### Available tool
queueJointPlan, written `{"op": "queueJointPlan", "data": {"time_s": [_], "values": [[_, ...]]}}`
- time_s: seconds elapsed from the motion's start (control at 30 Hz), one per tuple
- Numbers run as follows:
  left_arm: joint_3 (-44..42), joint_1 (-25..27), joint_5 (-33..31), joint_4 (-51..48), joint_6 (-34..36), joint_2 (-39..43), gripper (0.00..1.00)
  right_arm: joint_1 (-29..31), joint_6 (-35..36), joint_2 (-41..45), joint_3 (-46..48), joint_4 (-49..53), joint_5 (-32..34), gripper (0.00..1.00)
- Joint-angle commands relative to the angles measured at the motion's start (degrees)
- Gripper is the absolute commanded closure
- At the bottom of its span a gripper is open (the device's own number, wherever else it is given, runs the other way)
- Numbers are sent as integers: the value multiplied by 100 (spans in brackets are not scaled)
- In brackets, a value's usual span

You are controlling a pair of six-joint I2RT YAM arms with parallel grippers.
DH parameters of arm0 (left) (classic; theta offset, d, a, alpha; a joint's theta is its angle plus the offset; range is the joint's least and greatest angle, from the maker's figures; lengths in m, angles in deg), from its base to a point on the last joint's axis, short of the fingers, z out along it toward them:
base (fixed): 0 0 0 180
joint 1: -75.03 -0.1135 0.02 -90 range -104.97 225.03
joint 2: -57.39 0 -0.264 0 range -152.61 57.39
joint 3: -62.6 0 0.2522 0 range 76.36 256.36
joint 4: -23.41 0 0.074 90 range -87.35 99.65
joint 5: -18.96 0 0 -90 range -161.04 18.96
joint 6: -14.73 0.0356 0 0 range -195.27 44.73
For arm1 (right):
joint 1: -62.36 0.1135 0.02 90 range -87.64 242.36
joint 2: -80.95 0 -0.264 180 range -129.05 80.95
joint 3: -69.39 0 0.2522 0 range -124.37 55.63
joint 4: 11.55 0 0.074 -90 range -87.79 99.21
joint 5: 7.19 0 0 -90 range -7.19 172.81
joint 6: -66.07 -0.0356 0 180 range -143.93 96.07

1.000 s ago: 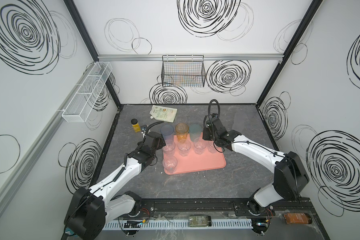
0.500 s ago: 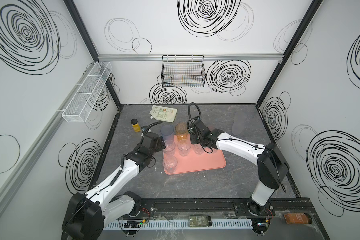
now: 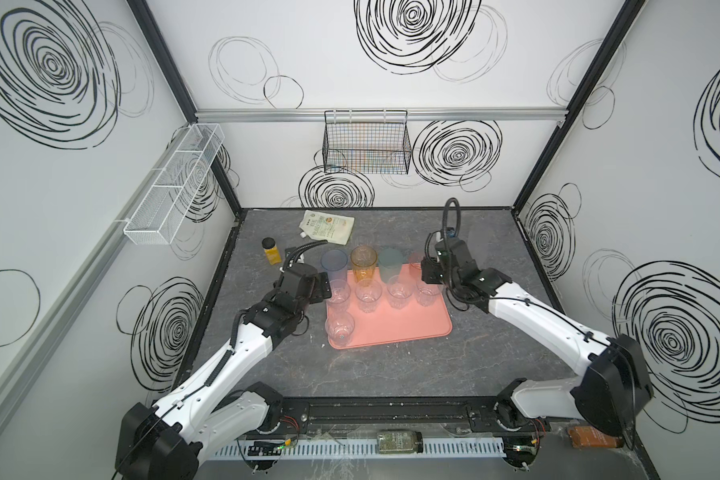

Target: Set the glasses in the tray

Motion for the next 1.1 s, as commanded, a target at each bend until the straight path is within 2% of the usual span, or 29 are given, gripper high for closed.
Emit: {"op": "queueJointPlan", "data": {"time_s": [0.0, 0.2, 0.33, 0.7, 0.87, 1.07], "values": [[327, 431, -320, -43, 83, -190, 3, -217, -22, 367, 238, -378, -95, 40], [925, 1575, -631, 281, 62, -1120, 4, -666, -112, 598, 467, -284, -297, 40], [1426, 1984, -760, 363, 110, -1889, 4, -889, -82, 604, 495, -214, -377, 40], [2458, 2474, -674, 631, 658, -3112, 4, -1323, -79, 339, 479, -17, -436, 39], [2514, 2521, -542, 704, 760, -3416, 4, -1329, -368, 235, 462, 28, -393, 40], [2454, 2505, -455, 860, 905, -3397, 4, -1328, -487, 129, 339, 86, -338, 40]]}}
